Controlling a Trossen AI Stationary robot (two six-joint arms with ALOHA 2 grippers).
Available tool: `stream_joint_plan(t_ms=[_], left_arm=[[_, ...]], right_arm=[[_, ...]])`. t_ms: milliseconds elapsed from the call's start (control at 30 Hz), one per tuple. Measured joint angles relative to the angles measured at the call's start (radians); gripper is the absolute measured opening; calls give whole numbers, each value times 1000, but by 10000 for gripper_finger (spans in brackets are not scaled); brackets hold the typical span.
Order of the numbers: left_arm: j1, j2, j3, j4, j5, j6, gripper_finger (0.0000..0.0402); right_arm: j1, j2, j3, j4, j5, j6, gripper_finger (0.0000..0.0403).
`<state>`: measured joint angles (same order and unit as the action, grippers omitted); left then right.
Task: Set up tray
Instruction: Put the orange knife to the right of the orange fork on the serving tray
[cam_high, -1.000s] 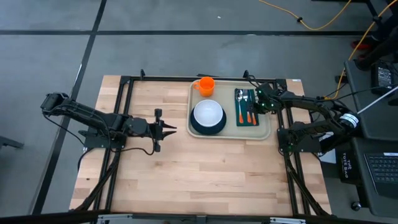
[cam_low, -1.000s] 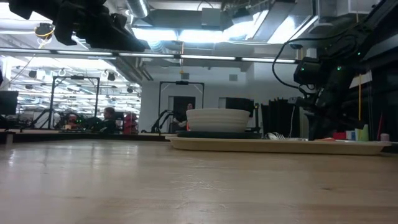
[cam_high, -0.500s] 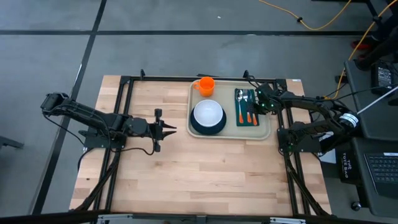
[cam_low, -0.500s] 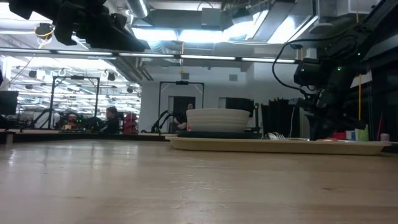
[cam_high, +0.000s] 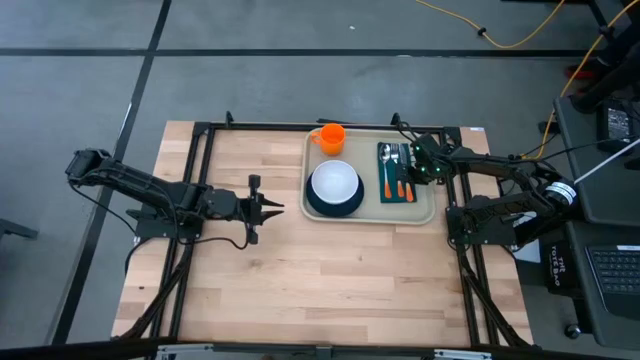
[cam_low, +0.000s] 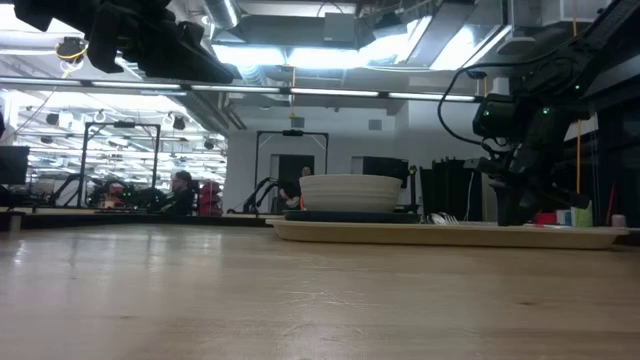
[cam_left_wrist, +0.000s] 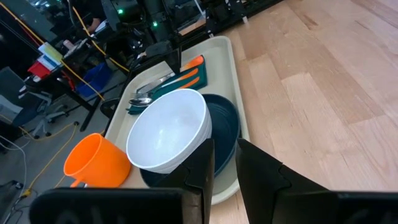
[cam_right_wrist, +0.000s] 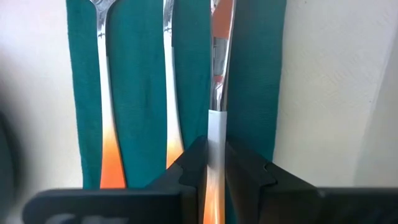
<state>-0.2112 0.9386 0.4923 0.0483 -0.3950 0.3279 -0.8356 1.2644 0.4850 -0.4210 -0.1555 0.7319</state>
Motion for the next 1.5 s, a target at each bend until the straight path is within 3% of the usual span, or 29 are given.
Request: stream_joint_plan(t_ms=[1500], left_arm=[[0, 0, 0, 0, 0, 0, 56]], right_arm=[[0, -10, 0, -4, -2, -64, 60]])
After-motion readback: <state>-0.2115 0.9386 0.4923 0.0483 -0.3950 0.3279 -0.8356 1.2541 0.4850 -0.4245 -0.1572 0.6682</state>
